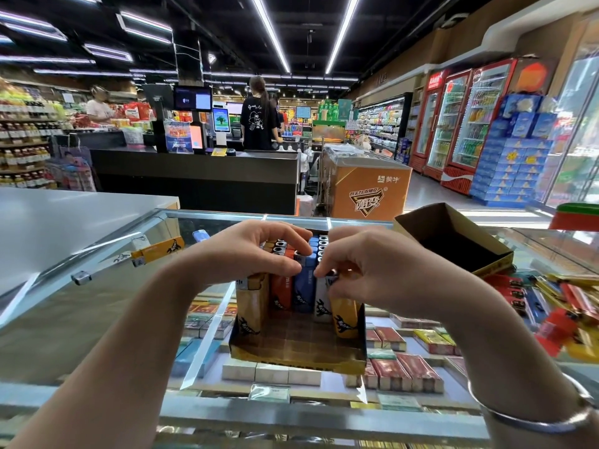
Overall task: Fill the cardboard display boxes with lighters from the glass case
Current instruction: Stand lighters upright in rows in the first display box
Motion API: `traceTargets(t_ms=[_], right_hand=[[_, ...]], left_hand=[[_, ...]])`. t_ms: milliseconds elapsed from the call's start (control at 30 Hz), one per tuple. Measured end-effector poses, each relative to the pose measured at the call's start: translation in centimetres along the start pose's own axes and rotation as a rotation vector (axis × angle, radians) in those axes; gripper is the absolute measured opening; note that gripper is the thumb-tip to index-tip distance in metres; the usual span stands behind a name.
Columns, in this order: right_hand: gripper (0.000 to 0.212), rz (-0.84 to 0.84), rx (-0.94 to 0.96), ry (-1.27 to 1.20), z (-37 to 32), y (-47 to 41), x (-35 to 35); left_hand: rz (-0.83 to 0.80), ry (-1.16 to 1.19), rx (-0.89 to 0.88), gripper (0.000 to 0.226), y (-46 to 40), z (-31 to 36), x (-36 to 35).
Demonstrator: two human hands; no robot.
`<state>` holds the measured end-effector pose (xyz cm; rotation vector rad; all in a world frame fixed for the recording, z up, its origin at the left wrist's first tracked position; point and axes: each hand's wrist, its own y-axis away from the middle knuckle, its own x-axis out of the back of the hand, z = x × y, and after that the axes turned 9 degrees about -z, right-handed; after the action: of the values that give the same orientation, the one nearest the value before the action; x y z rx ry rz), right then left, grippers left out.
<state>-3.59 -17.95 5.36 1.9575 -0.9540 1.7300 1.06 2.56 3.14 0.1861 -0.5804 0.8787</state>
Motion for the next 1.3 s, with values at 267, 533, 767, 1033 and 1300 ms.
traceTargets(t_ms=[267,533,767,1033,1300], right_hand=[[0.013,-0.037,-0.065,-0.039,1.2,0.1,0.2],[0.032,-0.054,-0.074,-0.294,2.7,-0.8,-0.8],[0.045,-0.015,-0.166,-0.322,3.4,-1.9,-2.2],[0.042,0.175,-0.175,-0.449,2.3,-3.0,-3.8],[0.031,0.226,-0.141,-0.501,2.0,-3.3,-4.1]], left_hand=[[0.012,0.004,-0.023,0.018,0.0,0.0,0.0],[0.058,0.087,0.008,0.012,-0.1,0.1,-0.3],[0.48,0.046,-0.056,0.015,-0.2,-0.7,0.7],[0.89,-0.219,-0.009,0.028,-0.4,-4.0,2.3],[0.875,-0.858,0.563,0.034,4.9,-11.0,7.2]])
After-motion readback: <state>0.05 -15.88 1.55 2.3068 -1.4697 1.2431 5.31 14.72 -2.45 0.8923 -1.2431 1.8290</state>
